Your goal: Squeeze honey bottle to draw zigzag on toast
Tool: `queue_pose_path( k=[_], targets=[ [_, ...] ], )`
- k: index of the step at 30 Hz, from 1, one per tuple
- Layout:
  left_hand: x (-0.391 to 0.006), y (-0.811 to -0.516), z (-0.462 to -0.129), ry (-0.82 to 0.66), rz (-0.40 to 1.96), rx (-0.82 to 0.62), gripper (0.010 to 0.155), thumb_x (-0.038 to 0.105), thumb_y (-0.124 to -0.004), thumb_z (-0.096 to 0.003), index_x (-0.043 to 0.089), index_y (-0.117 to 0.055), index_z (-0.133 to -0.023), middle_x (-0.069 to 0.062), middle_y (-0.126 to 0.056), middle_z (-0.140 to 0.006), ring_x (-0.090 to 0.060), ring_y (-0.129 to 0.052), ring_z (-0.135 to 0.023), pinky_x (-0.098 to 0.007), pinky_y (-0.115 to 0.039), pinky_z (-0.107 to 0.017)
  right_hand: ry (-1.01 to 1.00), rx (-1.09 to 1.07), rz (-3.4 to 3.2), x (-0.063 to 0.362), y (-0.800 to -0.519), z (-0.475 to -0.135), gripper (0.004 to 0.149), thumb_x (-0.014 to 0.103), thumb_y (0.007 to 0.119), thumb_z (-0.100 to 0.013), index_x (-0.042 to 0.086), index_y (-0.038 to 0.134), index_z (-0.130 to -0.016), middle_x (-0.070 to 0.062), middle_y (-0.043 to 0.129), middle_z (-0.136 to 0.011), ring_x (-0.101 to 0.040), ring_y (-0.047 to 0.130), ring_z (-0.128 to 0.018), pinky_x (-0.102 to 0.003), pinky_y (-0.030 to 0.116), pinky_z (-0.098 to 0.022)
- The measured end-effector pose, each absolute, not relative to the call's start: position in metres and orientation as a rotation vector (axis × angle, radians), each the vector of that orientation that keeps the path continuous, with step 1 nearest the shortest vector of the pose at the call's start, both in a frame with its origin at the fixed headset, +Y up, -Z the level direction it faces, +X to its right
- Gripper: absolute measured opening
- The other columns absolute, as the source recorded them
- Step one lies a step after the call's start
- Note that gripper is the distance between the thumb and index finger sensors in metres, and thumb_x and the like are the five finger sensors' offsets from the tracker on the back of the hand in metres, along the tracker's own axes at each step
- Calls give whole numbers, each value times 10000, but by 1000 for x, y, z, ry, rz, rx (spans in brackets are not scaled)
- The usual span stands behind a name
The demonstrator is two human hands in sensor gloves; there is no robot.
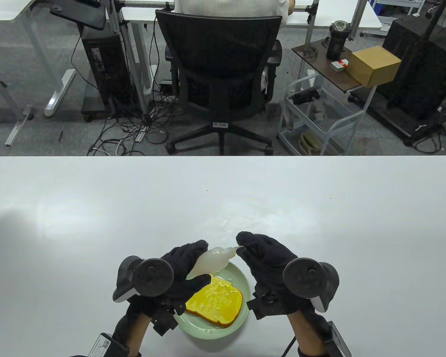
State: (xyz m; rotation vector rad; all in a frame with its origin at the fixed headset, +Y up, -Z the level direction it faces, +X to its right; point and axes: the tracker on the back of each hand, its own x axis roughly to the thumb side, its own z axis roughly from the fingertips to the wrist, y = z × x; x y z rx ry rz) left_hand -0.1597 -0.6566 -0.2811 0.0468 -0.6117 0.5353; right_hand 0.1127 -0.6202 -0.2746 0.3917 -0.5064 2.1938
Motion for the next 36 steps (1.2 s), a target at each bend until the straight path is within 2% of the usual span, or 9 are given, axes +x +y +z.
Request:
queue_pose_path(
  k=[5,12,16,20,22,24,28,31,36],
  targets=[
    [-159,-657,-281,-620,548,19,796,498,-879,-442,154,-601,-1103,-108,-726,-1024,-269,-897,-845,-553,-741,-707,-472,403,2174,113,-621,-276,426,356,821,-415,209,926,-801,-83,1025,-715,-280,1026,-570,-354,904,-364],
    [-152,-653,-273,-563,329,199,795,493,-886,-421,165,-610,-1091,-93,-730,-1019,-264,-895,-849,-551,-738,-711,-570,353,2283,105,-624,-273,406,360,793,-412,197,943,-752,-62,1038,-644,-263,1035,-514,-337,905,-328],
    [-150,-655,-272,-547,276,227,796,495,-881,-417,167,-605,-1089,-90,-727,-1019,-261,-890,-853,-549,-736,-713,-602,310,2318,102,-625,-271,401,368,791,-412,195,955,-735,-55,1047,-615,-252,1042,-484,-323,909,-305],
    [-156,-654,-276,-561,399,195,799,503,-887,-417,150,-629,-1085,-99,-755,-1005,-258,-917,-842,-542,-758,-702,-625,272,2236,106,-625,-272,422,415,815,-405,210,956,-747,-70,1058,-635,-263,1049,-497,-334,915,-310],
    [-159,-654,-277,-571,480,160,798,495,-894,-418,145,-632,-1086,-107,-756,-1006,-268,-917,-845,-546,-756,-703,-605,247,2206,109,-625,-273,517,460,799,-396,177,921,-811,-103,1035,-694,-288,1034,-534,-350,907,-335],
    [-160,-653,-278,-574,481,145,797,495,-892,-422,141,-631,-1087,-110,-756,-1006,-272,-915,-846,-549,-753,-703,-606,258,2186,110,-625,-273,522,474,764,-404,191,917,-816,-91,1033,-699,-280,1034,-537,-343,909,-338],
    [-159,-656,-280,-571,423,121,799,502,-886,-425,145,-625,-1090,-105,-751,-1010,-267,-910,-854,-546,-752,-707,-543,330,2123,112,-624,-274,495,423,798,-407,226,890,-852,-87,1030,-711,-278,1032,-553,-345,909,-349],
    [-158,-656,-280,-587,451,109,801,502,-887,-425,144,-624,-1091,-106,-749,-1011,-269,-908,-854,-546,-750,-707,-455,393,2173,109,-624,-276,445,351,846,-408,231,908,-832,-82,1029,-719,-275,1032,-566,-345,913,-358],
    [-158,-658,-280,-590,421,90,805,513,-886,-421,160,-621,-1093,-88,-748,-1020,-281,-893,-873,-563,-734,-712,-502,402,2190,106,-623,-273,403,292,863,-396,192,934,-779,-76,1047,-662,-261,1054,-524,-330,937,-331]
  ],
)
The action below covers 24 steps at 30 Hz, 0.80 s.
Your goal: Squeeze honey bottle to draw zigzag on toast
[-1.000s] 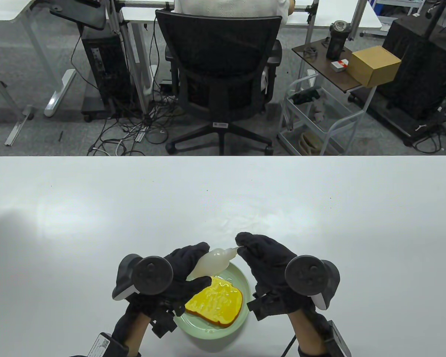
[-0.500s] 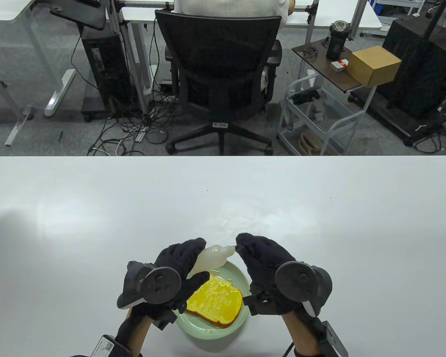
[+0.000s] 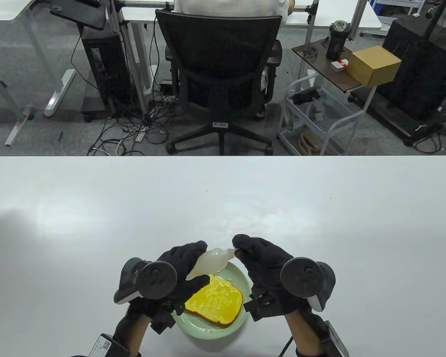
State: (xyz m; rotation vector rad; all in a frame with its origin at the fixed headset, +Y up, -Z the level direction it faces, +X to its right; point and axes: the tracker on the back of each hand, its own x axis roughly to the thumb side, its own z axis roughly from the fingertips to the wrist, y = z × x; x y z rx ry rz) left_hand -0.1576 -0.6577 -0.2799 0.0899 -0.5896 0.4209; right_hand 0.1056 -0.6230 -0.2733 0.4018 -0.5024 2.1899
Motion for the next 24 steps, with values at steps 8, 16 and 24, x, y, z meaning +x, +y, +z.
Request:
queue_pose_path(
  k=[8,16,24],
  targets=[
    [-155,-656,-276,-566,358,170,818,551,-890,-387,209,-651,-1091,-39,-786,-1020,-281,-891,-884,-603,-691,-721,-593,420,2221,102,-620,-267,408,295,843,-397,186,926,-782,-73,1042,-649,-255,1058,-513,-329,945,-321],
    [-156,-654,-272,-507,288,253,825,574,-914,-345,270,-699,-1081,-35,-742,-1032,-279,-840,-884,-643,-627,-736,-670,439,2240,96,-619,-262,407,305,850,-392,191,930,-774,-67,1047,-638,-248,1062,-501,-323,948,-314],
    [-156,-653,-272,-459,256,299,892,545,-971,-264,250,-719,-1067,-33,-818,-961,-146,-930,-670,-545,-756,-699,-768,457,2299,87,-618,-255,403,298,855,-391,190,931,-771,-65,1050,-641,-249,1069,-506,-317,962,-314]
  ],
)
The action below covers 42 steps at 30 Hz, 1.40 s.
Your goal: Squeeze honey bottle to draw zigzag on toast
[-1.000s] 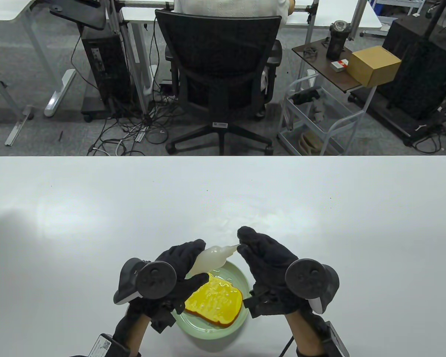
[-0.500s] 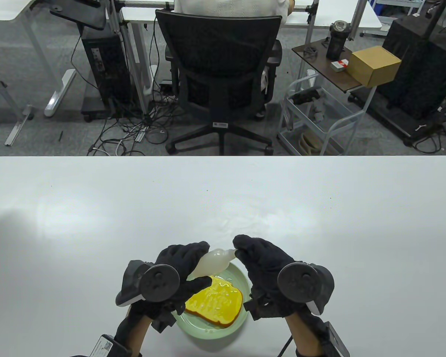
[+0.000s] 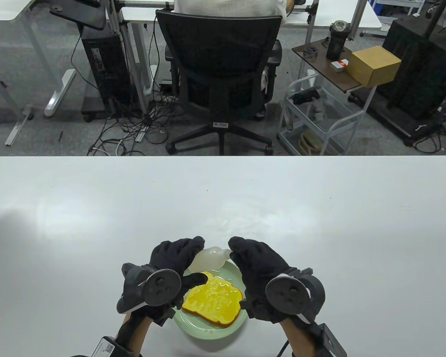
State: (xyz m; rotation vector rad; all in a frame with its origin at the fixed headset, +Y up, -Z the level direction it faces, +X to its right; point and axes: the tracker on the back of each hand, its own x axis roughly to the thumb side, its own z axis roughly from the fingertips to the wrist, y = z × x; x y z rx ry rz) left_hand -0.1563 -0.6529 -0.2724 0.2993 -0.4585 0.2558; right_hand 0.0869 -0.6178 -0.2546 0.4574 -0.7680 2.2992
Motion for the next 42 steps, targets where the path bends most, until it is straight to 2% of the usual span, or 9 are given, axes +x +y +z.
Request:
queue_pose_path(
  k=[4,10,17,20,24,27,31,37,42],
  targets=[
    [-155,-654,-273,-448,255,292,959,583,-955,-253,196,-687,-1088,-64,-814,-964,-169,-927,-662,-575,-728,-702,-770,465,2292,85,-620,-254,403,304,857,-390,189,932,-769,-62,1051,-637,-243,1071,-502,-313,964,-310],
    [-156,-655,-272,-455,241,309,806,638,-932,-317,322,-744,-1034,-25,-841,-938,-181,-928,-678,-611,-677,-718,-774,475,2262,83,-621,-253,401,314,876,-383,191,944,-758,-57,1062,-629,-237,1079,-492,-304,972,-301],
    [-159,-655,-275,-467,258,246,779,576,-953,-334,261,-767,-1022,-32,-843,-942,-195,-934,-714,-615,-666,-730,-574,500,2205,86,-620,-261,436,294,851,-406,171,913,-820,-82,1054,-686,-264,1068,-545,-331,964,-341],
    [-177,-667,-286,-369,103,224,779,584,-952,-318,286,-768,-1014,-3,-854,-941,-164,-959,-723,-580,-701,-731,-621,392,2105,106,-608,-259,434,286,835,-421,176,897,-837,-87,1041,-707,-269,1053,-550,-341,936,-343],
    [-208,-686,-302,-269,290,144,790,532,-982,-317,249,-757,-1020,-33,-853,-951,-207,-973,-744,-589,-694,-722,-671,284,2031,131,-602,-256,434,297,830,-431,177,891,-844,-94,1031,-717,-279,1041,-553,-346,923,-347],
    [-229,-702,-310,-186,305,108,797,536,-982,-313,238,-753,-1016,-33,-860,-944,-202,-994,-745,-579,-701,-717,-640,252,2028,141,-606,-257,447,315,822,-437,174,883,-856,-102,1022,-730,-288,1031,-567,-353,915,-359],
    [-245,-727,-317,-99,298,-27,803,530,-990,-309,217,-754,-1009,-47,-874,-929,-201,-1028,-740,-575,-694,-714,-607,221,2082,146,-613,-261,461,336,817,-440,173,877,-867,-109,1013,-745,-297,1022,-582,-360,909,-370],
    [-254,-752,-324,-54,301,-154,805,492,-996,-301,231,-731,-1015,-31,-864,-938,-192,-1038,-760,-538,-656,-723,-537,179,2174,148,-631,-274,474,356,816,-438,173,875,-872,-115,1006,-755,-309,1012,-596,-374,900,-381],
    [-253,-758,-327,-43,277,-160,800,505,-996,-272,253,-760,-994,-1,-896,-912,-167,-1050,-734,-545,-663,-724,-502,161,2224,150,-641,-280,480,367,815,-437,180,871,-875,-117,1001,-763,-313,1008,-604,-378,897,-389]
  ],
)
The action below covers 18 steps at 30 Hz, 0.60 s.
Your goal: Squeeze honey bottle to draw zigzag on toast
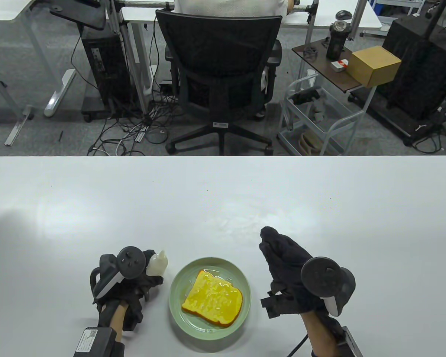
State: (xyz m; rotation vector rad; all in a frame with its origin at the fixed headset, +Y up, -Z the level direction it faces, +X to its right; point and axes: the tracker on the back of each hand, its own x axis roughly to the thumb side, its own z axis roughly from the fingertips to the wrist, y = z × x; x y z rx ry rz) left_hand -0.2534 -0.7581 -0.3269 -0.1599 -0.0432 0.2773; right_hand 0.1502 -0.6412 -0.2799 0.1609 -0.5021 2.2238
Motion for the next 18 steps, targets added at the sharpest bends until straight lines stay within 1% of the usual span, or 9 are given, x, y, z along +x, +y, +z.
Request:
queue_pose_path(
  k=[5,10,14,18],
  targets=[
    [-257,-761,-326,-36,272,-161,806,519,-971,-268,267,-756,-1003,15,-888,-938,-266,-925,-865,-612,-563,-746,-498,157,2206,151,-643,-282,482,371,814,-436,178,872,-874,-117,1000,-763,-317,1004,-606,-382,895,-389],
    [-266,-764,-324,-11,272,-179,828,527,-969,-270,260,-755,-1023,-45,-784,-1037,-371,-798,-963,-653,-472,-750,-495,164,2206,151,-643,-282,482,373,814,-436,179,873,-874,-118,1000,-764,-317,1003,-607,-382,894,-391],
    [-267,-765,-323,-2,258,-194,844,519,-976,-272,250,-738,-1036,-57,-768,-1051,-387,-779,-983,-652,-453,-752,-493,168,2209,150,-643,-282,482,373,813,-437,178,873,-873,-118,1000,-763,-318,1004,-606,-383,894,-390],
    [-265,-765,-324,-10,232,-210,920,526,-990,-253,210,-696,-1066,-78,-747,-1062,-389,-767,-994,-652,-450,-752,-494,173,2211,150,-643,-282,484,374,814,-436,177,873,-874,-118,999,-765,-317,1004,-607,-383,894,-390]
  ],
)
